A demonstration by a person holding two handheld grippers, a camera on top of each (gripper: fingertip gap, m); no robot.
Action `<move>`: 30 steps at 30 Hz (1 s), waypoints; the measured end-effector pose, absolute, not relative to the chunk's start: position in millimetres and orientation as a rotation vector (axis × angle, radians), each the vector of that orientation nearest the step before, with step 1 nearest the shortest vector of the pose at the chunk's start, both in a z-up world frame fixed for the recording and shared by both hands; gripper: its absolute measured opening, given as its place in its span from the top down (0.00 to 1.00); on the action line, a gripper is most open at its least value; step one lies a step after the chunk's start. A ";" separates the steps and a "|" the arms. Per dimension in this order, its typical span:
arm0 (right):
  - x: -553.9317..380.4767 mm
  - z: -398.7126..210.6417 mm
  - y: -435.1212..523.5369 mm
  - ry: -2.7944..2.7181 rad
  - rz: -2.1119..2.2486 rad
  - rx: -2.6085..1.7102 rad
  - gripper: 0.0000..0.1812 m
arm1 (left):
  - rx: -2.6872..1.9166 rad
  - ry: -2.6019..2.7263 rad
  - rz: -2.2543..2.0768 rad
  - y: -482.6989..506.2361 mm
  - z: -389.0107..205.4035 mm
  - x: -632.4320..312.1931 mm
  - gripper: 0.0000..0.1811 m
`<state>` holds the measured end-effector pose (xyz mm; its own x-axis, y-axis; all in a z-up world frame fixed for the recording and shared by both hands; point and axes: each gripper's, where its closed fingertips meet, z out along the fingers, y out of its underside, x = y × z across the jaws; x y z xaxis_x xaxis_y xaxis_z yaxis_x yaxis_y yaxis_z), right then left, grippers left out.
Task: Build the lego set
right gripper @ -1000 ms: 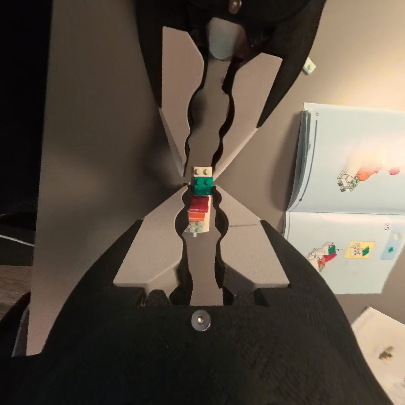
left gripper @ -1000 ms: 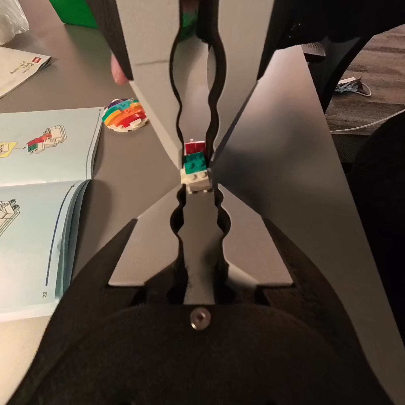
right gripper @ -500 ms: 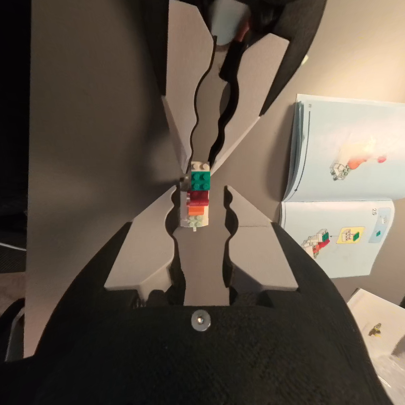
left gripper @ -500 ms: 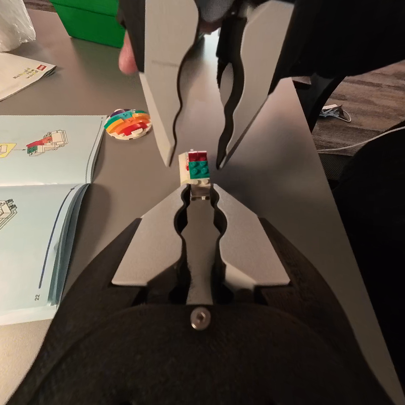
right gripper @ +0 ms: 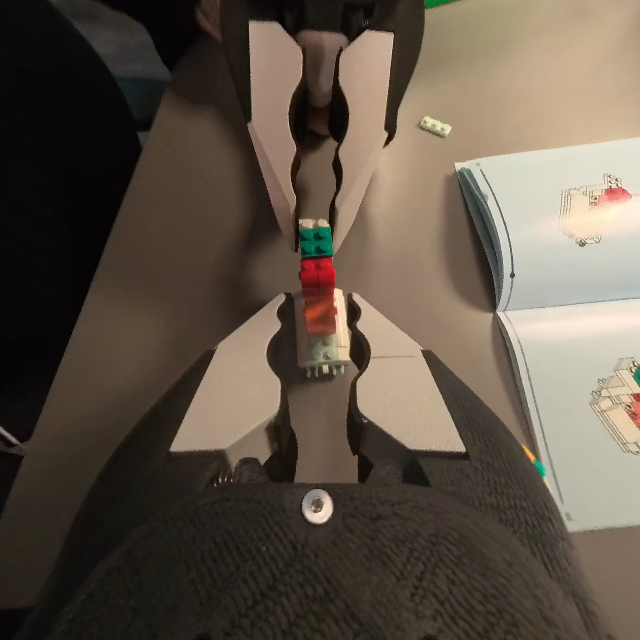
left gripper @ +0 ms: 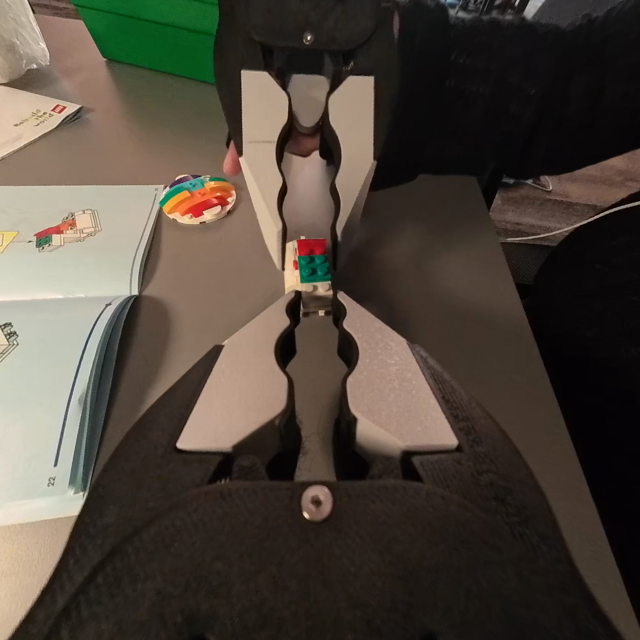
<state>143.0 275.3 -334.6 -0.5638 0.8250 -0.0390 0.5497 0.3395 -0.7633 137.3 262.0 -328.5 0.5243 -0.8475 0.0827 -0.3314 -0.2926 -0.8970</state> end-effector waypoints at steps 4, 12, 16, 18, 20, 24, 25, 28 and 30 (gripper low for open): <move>141.2 -335.9 273.9 -2.228 1.160 -1.216 0.87 | -1.859 0.974 -0.723 262.0 -328.6 138.1 0.91; 138.6 -344.3 269.8 -2.219 1.219 -1.212 0.88 | -1.859 0.976 -0.728 262.3 -328.9 140.3 0.91; 137.8 -343.7 267.2 -2.206 1.264 -1.206 0.89 | -1.862 0.982 -0.721 262.5 -330.0 141.0 0.91; 137.6 -343.1 265.8 -2.194 1.300 -1.210 0.89 | -1.862 0.990 -0.702 262.7 -331.1 141.5 0.90; 137.6 -342.5 263.8 -2.188 1.337 -1.213 0.89 | -1.850 1.003 -0.669 263.1 -331.5 142.3 0.88; 137.7 -342.1 263.7 -2.179 1.355 -1.220 0.90 | -1.827 1.032 -0.600 263.2 -332.5 143.5 0.83; 137.6 -341.9 263.9 -2.177 1.358 -1.225 0.89 | -1.813 1.040 -0.582 263.1 -331.7 143.7 0.80; 137.5 -341.1 265.6 -2.167 1.363 -1.252 0.90 | -1.730 1.069 -0.434 267.0 -326.2 138.2 0.70; 137.0 -339.8 267.2 -2.158 1.364 -1.280 0.90 | -1.618 1.134 -0.221 270.3 -320.7 131.2 0.67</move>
